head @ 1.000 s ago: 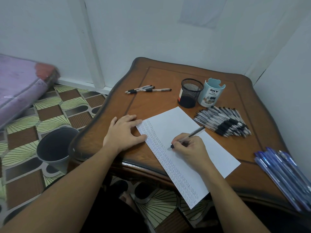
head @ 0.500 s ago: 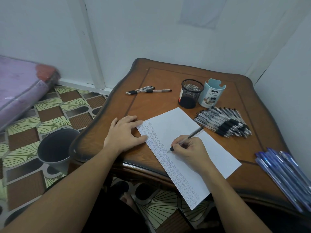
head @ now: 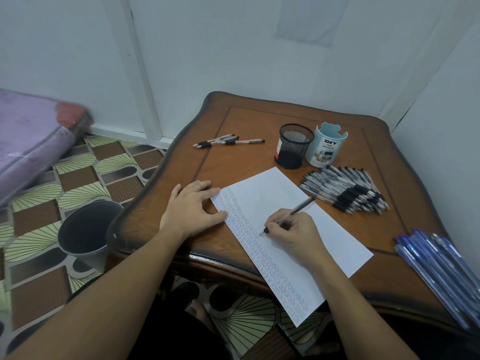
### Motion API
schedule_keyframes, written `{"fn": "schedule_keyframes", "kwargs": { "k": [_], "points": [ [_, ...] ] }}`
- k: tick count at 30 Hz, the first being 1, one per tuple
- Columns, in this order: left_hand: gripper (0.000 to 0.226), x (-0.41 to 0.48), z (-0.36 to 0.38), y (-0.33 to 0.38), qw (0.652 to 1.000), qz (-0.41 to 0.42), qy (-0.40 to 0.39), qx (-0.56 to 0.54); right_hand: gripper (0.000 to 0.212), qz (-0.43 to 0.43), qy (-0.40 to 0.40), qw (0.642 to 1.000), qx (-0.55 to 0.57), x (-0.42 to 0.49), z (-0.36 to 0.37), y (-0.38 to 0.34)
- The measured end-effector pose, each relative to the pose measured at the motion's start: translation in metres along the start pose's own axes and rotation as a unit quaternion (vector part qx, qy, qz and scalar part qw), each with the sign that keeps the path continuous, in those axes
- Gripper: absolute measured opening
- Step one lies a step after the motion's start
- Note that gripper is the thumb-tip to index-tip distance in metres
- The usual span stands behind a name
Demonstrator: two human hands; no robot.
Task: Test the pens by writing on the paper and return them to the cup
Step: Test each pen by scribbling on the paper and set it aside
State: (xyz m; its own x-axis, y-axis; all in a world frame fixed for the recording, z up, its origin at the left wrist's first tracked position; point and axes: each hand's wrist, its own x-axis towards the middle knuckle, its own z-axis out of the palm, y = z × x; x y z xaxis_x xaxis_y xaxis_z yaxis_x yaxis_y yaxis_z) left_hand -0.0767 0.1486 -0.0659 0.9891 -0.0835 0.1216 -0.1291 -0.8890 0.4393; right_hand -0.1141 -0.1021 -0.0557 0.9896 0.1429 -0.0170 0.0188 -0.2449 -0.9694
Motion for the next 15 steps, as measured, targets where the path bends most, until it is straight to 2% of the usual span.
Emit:
{"fn": "schedule_keyframes", "kwargs": {
  "k": [15],
  "points": [
    [0.086, 0.0007, -0.0006, 0.0000, 1.000, 0.004, -0.004, 0.009, 0.021, 0.003, 0.006, 1.000, 0.001, -0.0001, -0.0016, 0.0004]
  ]
}}
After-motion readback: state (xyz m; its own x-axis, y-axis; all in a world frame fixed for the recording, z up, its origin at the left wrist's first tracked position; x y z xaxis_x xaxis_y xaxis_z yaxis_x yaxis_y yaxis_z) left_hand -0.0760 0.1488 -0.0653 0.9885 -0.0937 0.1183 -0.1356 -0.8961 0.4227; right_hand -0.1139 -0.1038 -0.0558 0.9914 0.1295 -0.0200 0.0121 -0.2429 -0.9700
